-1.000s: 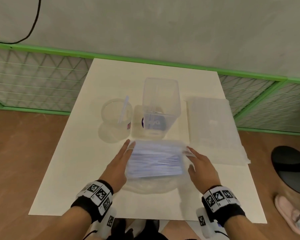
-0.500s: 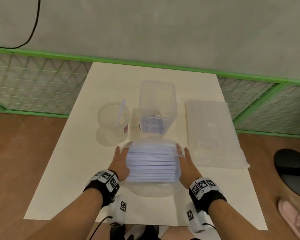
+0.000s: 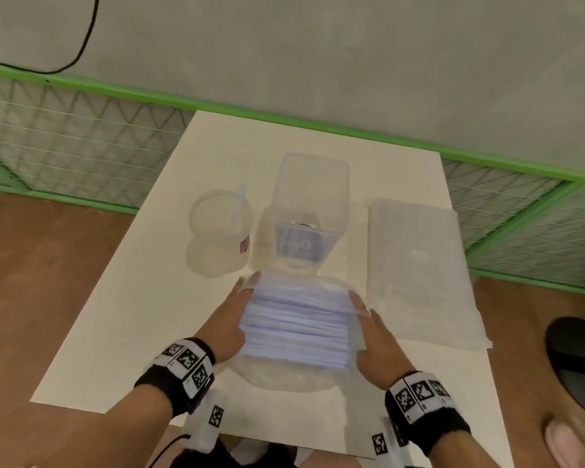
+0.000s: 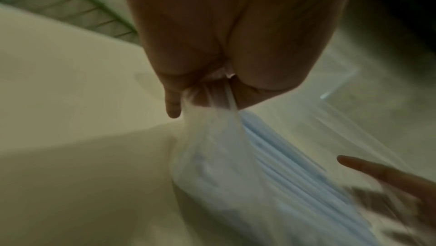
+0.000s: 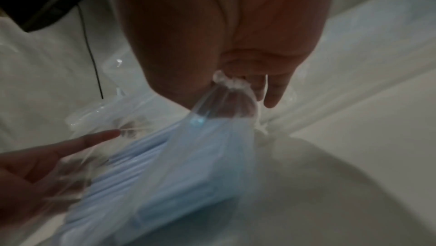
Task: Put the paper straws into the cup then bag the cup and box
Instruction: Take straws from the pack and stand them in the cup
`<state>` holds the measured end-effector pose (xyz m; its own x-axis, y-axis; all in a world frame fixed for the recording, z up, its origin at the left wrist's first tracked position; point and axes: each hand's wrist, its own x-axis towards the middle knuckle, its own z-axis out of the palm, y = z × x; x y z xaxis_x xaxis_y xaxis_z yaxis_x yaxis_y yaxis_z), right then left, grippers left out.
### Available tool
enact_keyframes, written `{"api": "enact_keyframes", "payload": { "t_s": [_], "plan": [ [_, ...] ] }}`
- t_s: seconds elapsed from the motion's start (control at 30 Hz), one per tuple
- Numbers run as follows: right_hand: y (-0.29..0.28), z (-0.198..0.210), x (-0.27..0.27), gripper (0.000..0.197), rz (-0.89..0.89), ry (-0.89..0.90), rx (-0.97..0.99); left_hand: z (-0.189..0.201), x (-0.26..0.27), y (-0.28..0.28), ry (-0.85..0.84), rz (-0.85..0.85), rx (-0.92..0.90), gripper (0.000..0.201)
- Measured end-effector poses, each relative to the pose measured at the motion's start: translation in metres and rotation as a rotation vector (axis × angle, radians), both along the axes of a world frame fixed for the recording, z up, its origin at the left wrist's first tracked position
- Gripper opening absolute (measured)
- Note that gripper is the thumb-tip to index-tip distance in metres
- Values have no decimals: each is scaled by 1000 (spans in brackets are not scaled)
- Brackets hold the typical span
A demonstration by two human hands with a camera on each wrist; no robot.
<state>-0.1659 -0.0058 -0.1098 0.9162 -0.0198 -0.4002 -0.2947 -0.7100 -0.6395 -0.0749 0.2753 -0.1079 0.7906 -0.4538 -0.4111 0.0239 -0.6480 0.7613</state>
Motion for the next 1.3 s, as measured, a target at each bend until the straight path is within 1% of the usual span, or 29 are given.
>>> {"api": "enact_keyframes", "payload": {
  "t_s": [0.1,0.17,0.2,0.27,0.33,0.37,0.43,0.5,0.53,0.6,0.67,0.73,0.77,0.83,0.87,0.93,1.03,1.17,1.2,1.23,1.3],
  "plan": [
    [-4,7,-7,103,38,-32,-175,4,1,10,-108,-77,32,105],
    [-2,18,-5,104,45,-60,-216,11,6,12,-181,-130,26,104],
    [-1,24,-2,104,29,-100,-222,17,9,11,-238,-140,15,103],
    [2,38,4,104,-30,-231,-256,32,16,8,-356,-129,-21,103],
    [7,49,3,106,-58,-313,-291,46,16,11,-443,-85,-66,104],
    [11,50,-2,107,-42,-318,-301,47,13,16,-481,-63,-82,104],
    [25,40,-16,107,23,-255,-312,32,3,31,-524,-55,-46,108],
    [36,21,-27,103,71,-144,-349,6,-9,47,-448,-83,83,115],
    [39,14,-31,101,59,-95,-351,-6,-14,53,-400,-98,149,116],
    [43,12,-29,96,-5,-45,-374,-19,-17,60,-371,-95,223,104],
    [47,16,-26,90,-72,-23,-421,-20,-14,64,-389,-71,215,87],
    [50,23,-22,84,-129,-1,-456,-13,-10,64,-396,-62,210,78],
    [52,26,-21,83,-149,21,-475,-9,-9,64,-385,-62,223,80],
    [55,29,-20,85,-172,79,-484,-1,-11,60,-348,-80,263,98],
    [56,30,-20,89,-167,106,-476,1,-12,58,-326,-94,287,108],
    [58,29,-19,101,-137,141,-464,7,-14,53,-269,-128,318,121],
    [57,34,-8,112,-140,130,-416,16,-7,47,-247,-131,300,125],
    [57,55,2,118,-214,-75,-372,32,-1,46,-384,-78,220,126],
    [60,57,-1,118,-211,-97,-368,31,-2,49,-398,-65,200,127],
    [65,55,-6,119,-192,-87,-376,27,-5,54,-398,-60,190,127],
    [73,39,-19,119,-144,1,-405,10,-11,63,-385,-79,200,129]
  ]
}}
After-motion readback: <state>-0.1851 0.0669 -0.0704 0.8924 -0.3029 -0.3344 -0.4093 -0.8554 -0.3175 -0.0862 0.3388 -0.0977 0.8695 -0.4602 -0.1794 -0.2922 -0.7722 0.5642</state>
